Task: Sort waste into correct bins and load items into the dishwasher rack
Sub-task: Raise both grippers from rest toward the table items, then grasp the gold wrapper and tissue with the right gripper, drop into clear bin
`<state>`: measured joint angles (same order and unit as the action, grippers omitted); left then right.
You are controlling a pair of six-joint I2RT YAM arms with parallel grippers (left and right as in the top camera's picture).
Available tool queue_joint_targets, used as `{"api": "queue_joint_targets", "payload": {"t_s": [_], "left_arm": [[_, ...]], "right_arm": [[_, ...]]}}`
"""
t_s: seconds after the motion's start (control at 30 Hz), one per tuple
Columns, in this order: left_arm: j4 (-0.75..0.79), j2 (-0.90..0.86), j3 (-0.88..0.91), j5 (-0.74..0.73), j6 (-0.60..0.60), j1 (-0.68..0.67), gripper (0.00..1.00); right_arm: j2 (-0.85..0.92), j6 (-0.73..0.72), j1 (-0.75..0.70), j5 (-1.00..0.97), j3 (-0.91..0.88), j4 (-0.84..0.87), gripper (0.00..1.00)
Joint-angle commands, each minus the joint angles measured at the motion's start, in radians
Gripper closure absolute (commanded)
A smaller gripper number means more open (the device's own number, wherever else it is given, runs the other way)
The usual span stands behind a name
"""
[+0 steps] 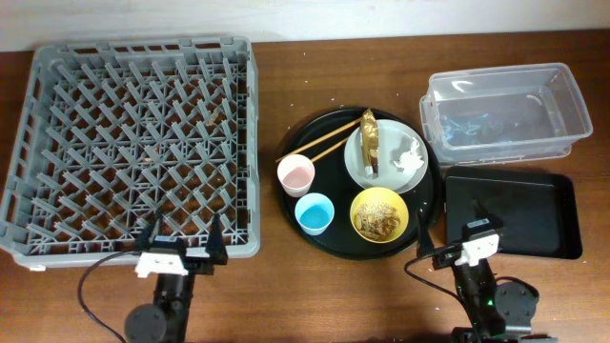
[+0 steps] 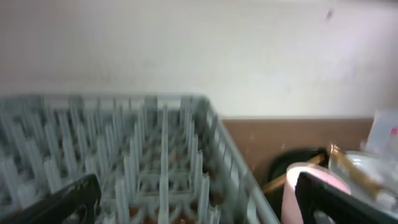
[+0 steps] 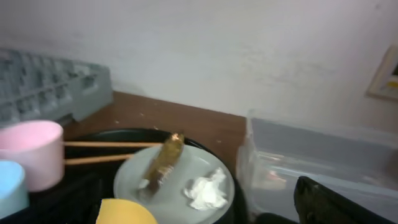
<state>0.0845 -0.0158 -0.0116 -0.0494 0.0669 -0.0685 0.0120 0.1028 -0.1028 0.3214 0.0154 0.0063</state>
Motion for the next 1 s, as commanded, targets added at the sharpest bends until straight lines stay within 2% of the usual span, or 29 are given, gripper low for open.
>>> {"api": "queue_joint_targets", "payload": {"t_s": [0.0,0.13,0.17,0.27,0.33,0.4,0.43,0.53,0.6,0.73,0.8,0.9,0.97], "left_arm": [[-0.003,-0.005,-0.075,-0.020,-0.015,0.006,0.01],[-0.211,-0.193,-0.348,-0.034,-0.016,0.006,0.01],[-0.275,-0.329,-0.486,-0.043,-0.015,0.006,0.01],[-0.447,-0.594,-0.772,-0.103,-0.015,0.006,0.01],[-0.624,-0.813,-1.006,-0.164,-0.015,0.006,0.01],[-0.808,-1.003,-1.197,-0.233,-0.015,0.006,0.01],[-0.881,-1.083,-1.272,-0.257,-0.015,0.006,0.01],[-0.961,-1.253,-1.366,-0.337,-0.015,0.006,0.01],[-0.980,-1.315,-1.366,-0.356,-0.015,0.006,0.01],[-0.980,-1.371,-1.366,-0.355,-0.015,0.006,0.01],[-0.980,-1.381,-1.366,-0.354,-0.015,0.006,0.01],[-0.980,-1.381,-1.365,-0.354,-0.015,0.006,0.01],[-0.980,-1.381,-1.365,-0.355,-0.015,0.006,0.01]], "right_arm": [[0.011,-0.196,0.006,0.027,0.090,0.001,0.01],[0.207,-0.198,0.006,0.031,0.392,-0.202,0.01],[0.335,-0.198,0.006,0.039,0.533,-0.305,0.02],[0.602,-0.217,0.006,0.042,0.814,-0.536,0.02],[0.822,-0.216,0.006,0.042,1.034,-0.736,0.01],[0.990,-0.217,0.006,0.043,1.207,-0.856,0.02],[1.056,-0.225,0.006,0.095,1.268,-0.862,0.02],[1.209,-0.261,0.010,0.246,1.324,-0.850,0.01],[1.323,-0.266,0.063,0.116,1.324,-0.874,0.02],[1.565,-0.285,0.192,-0.216,1.324,-0.880,0.32],[1.696,-0.355,0.206,-0.316,1.324,-0.822,0.39],[1.897,-0.355,0.206,-0.315,1.324,-0.716,0.41],[1.979,-0.351,0.208,-0.304,1.324,-0.676,0.48]]}}
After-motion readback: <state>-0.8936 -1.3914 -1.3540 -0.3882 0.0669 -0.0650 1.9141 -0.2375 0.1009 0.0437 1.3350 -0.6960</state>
